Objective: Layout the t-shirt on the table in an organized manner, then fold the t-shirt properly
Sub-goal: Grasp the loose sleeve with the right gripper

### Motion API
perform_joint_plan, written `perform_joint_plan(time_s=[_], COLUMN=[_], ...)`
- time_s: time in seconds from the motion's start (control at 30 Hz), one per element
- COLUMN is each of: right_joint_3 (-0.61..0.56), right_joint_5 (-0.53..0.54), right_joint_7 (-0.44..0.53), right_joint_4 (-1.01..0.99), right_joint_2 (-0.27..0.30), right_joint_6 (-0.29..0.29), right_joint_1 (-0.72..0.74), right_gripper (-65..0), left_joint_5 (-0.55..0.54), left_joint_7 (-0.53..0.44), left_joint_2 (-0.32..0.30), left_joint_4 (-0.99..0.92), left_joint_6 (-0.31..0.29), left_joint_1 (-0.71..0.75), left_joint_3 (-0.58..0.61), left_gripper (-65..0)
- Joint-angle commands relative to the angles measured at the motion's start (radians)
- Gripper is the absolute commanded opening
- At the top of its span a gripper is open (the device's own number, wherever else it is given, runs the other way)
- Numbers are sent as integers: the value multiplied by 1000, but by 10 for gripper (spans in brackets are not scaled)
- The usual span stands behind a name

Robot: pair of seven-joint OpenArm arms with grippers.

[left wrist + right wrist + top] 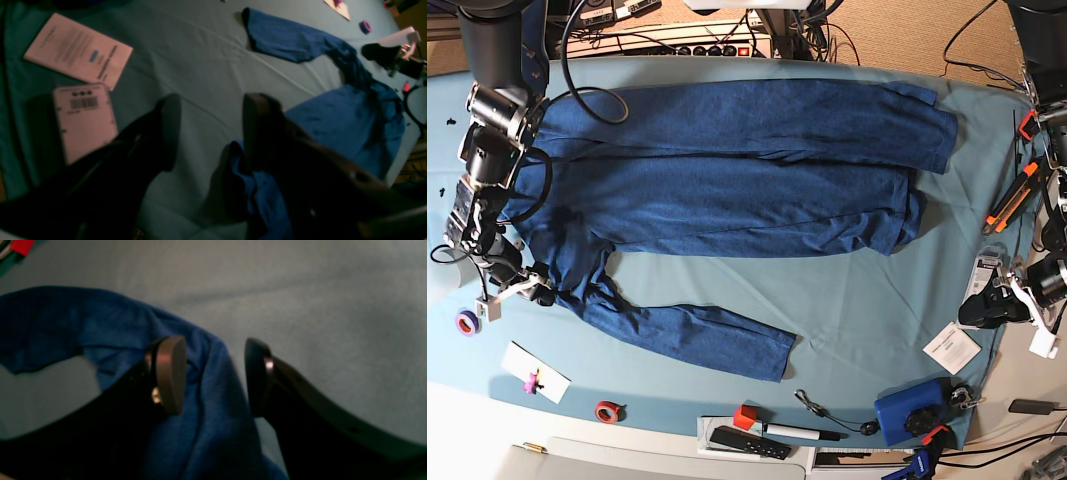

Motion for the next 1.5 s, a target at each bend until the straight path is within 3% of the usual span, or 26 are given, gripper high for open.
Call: perform_joint_plan(time_s=[0.0, 0.3, 0.37, 0.47, 0.5, 0.53, 0.63, 0.77, 0.9, 1.17, 1.33, 1.47], right_joint_3=[2, 2, 2, 2, 2, 2, 5, 5, 5, 5, 4, 4], right_joint_5=[-6, -32, -29, -2, 14, 37, 118, 295, 423, 498, 628, 661], right_joint_7=[35, 71, 72, 71, 66, 60, 5, -194, -313, -393, -450, -487], right_joint_4=[-2, -82, -82, -82, -82, -80, -38, 96, 331, 829, 1020, 1125], right_joint_2=[19, -14, -24, -33, -33, -33, -33, -33, -35, -36, -36, -35], right_joint_6=[-6, -11, -8, 24, 47, 76, 77, 77, 77, 77, 77, 77], right_joint_1=[31, 14, 14, 14, 14, 14, 9, -7, -98, -413, -600, -717], right_gripper=[-369, -381, -449, -632, -650, -650, -650, -650, -650, -650, -650, -650], left_joint_5=[-22, -22, -22, -22, -22, -22, -22, -21, -5, 8, 8, 8], left_joint_7=[-22, -22, -22, -22, -22, -22, -22, -22, -23, -23, -23, -23], left_joint_2=[-22, -22, -22, -22, -22, -22, -22, -22, -23, -23, -23, -23], left_joint_4=[15, 15, 15, 14, 14, 14, 14, 14, 14, 14, 14, 14], left_joint_6=[-7, -7, -7, -7, -7, -7, -7, -7, -7, -7, -7, -7], left_joint_1=[-29, -29, -29, -29, -29, -29, -29, -29, -29, -29, -29, -29], left_joint_3=[-8, -8, -8, -8, -8, -8, -8, -8, -8, -8, -8, -8], left_gripper=[-345, -345, -345, -345, -345, -345, -345, -345, -346, -346, -346, -346])
